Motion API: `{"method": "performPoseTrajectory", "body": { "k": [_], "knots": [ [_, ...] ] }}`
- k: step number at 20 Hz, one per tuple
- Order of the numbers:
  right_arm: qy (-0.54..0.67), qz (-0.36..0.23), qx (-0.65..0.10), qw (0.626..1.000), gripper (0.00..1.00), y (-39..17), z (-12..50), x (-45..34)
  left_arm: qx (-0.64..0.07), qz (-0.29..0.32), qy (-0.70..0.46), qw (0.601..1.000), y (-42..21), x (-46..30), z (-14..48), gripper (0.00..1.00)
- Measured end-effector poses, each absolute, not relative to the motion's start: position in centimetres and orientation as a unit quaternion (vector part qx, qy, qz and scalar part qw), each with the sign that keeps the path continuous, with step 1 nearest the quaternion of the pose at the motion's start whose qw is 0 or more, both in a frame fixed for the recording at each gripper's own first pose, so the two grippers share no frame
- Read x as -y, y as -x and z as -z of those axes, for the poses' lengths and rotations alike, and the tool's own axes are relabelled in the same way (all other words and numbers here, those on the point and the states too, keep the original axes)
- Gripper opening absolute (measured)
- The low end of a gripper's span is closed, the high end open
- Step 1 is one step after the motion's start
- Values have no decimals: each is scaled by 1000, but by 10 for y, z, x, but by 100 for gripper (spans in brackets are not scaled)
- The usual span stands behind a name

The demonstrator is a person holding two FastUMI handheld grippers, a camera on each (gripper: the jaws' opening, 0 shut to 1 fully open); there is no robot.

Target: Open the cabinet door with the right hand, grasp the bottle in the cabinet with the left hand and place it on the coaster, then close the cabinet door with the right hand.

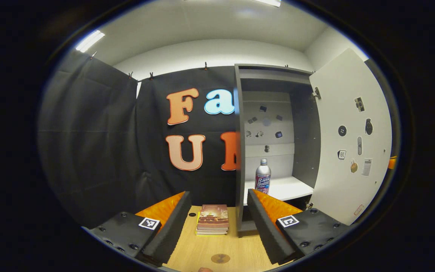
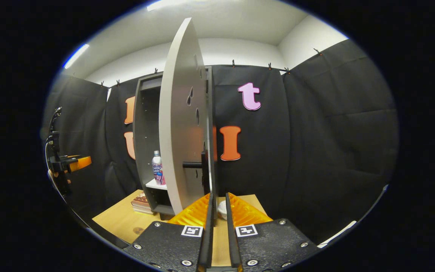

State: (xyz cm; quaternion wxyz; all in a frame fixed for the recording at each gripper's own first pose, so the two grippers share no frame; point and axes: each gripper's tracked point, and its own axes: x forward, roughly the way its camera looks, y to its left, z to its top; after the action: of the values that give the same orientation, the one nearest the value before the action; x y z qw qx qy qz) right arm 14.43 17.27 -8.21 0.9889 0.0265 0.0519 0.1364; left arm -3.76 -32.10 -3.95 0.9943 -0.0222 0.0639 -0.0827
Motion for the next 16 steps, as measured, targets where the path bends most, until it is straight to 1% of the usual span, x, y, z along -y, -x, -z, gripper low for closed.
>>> {"method": "performPoseTrajectory", "body": {
  "k": [2,3,4,5,6,7,8,9,10,12,14,16],
  "knots": [
    [-21,-113,-51,992,22,-146,83,-164,-63,97,22,993,26,344,44,96],
    [-18,-103,-53,993,30,-146,84,-159,-63,106,23,992,20,356,46,96],
    [-15,-94,-55,994,34,-144,85,-155,-60,117,25,991,15,371,48,96],
    [-15,-86,-55,995,43,-144,84,-152,-59,127,28,990,8,385,48,100],
    [-16,-78,-55,995,54,-143,84,-149,-61,137,30,988,2,399,51,96],
    [-17,-70,-54,996,65,-144,85,-146,-60,145,31,987,-5,411,52,98],
    [-17,-62,-54,996,61,-144,85,-144,-56,152,31,986,-13,422,52,96],
    [-17,-54,-54,997,72,-146,86,-142,-53,156,30,986,-20,433,50,99],
    [-18,-46,-55,997,80,-145,86,-139,-52,161,29,985,-29,444,52,99],
    [-22,-31,-55,998,81,-145,87,-135,-48,168,30,984,-47,462,52,98],
    [-26,-14,-56,998,92,-146,88,-131,-42,170,29,984,-68,478,52,99],
    [-29,2,-58,998,93,-147,89,-127,-37,172,22,984,-93,493,56,99]
  ]
}}
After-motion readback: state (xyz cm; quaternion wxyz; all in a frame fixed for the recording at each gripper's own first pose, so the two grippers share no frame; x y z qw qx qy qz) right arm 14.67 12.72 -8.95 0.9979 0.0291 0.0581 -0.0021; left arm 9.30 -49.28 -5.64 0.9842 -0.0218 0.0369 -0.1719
